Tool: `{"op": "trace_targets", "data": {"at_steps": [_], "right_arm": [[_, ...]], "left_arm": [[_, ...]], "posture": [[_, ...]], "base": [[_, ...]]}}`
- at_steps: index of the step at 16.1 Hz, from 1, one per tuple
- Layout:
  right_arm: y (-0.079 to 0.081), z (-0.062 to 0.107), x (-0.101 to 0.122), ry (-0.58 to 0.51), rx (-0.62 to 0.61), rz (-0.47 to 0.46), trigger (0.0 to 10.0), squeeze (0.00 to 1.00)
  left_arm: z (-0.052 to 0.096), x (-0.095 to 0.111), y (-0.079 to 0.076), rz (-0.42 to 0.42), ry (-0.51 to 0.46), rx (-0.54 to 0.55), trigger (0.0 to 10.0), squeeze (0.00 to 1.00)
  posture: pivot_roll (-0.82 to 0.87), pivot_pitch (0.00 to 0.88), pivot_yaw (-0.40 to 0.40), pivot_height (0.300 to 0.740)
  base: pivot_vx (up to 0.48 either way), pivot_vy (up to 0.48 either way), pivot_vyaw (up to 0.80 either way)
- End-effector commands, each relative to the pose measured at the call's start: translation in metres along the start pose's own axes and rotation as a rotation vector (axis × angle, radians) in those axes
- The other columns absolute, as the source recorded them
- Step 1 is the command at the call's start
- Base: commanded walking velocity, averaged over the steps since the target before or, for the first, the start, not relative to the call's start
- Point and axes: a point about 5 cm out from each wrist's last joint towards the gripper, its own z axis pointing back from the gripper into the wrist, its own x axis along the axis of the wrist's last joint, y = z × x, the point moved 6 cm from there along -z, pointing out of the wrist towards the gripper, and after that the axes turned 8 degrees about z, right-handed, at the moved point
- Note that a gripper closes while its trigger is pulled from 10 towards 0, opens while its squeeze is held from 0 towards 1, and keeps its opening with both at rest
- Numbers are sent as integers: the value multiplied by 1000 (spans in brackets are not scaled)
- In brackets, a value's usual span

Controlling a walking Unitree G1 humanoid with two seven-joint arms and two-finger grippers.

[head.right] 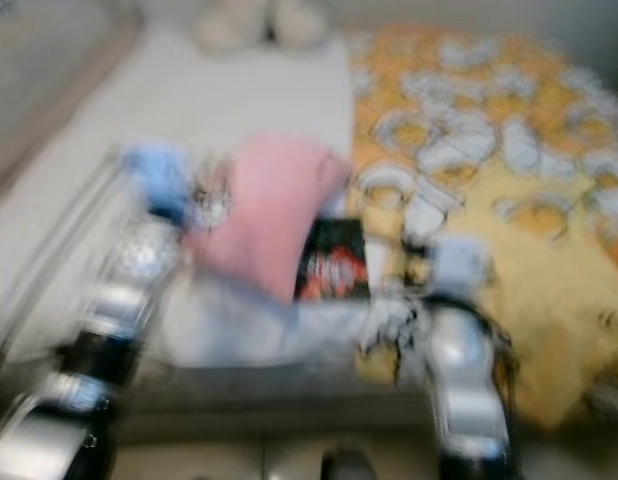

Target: Clean up the room

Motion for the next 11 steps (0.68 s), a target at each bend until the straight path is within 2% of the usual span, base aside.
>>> {"op": "trace_targets", "data": {"at_steps": [1,2,3,5,6,7,10,11], "right_arm": [[9,-1,12,-40,14,-16,10000,0],[10,-2,11,-25,18,-22,10000,0],[13,-2,12,2,32,-39,10000,0],[15,-3,27,-34,40,-36,10000,0],[15,-4,28,-42,39,-37,10000,0],[15,-4,22,-36,40,-31,10000,0],[15,-2,19,-29,46,-30,10000,0],[15,0,18,-26,49,-32,10000,0]], "left_arm": [[0,5,24,-21,-9,50,10000,0],[-2,9,31,-39,-20,83,10000,0],[-5,17,49,-70,-30,147,10000,0],[-11,32,64,-92,-48,191,10000,0],[-13,32,64,-89,-44,187,10000,0],[-15,33,52,-86,-50,142,10000,0],[-12,21,38,-65,-23,116,10000,0],[-9,13,30,-47,-4,98,10000,0]], "posture": [[-154,2,22,740],[-155,3,20,740],[-159,8,21,740],[-160,9,18,740],[-160,9,18,740],[-157,6,20,740],[-159,10,24,740],[-157,12,24,740]], "base": [[0,428,-750],[0,450,0],[0,458,0],[0,0,0],[0,0,0],[0,0,0],[0,0,0],[311,0,0]]}}
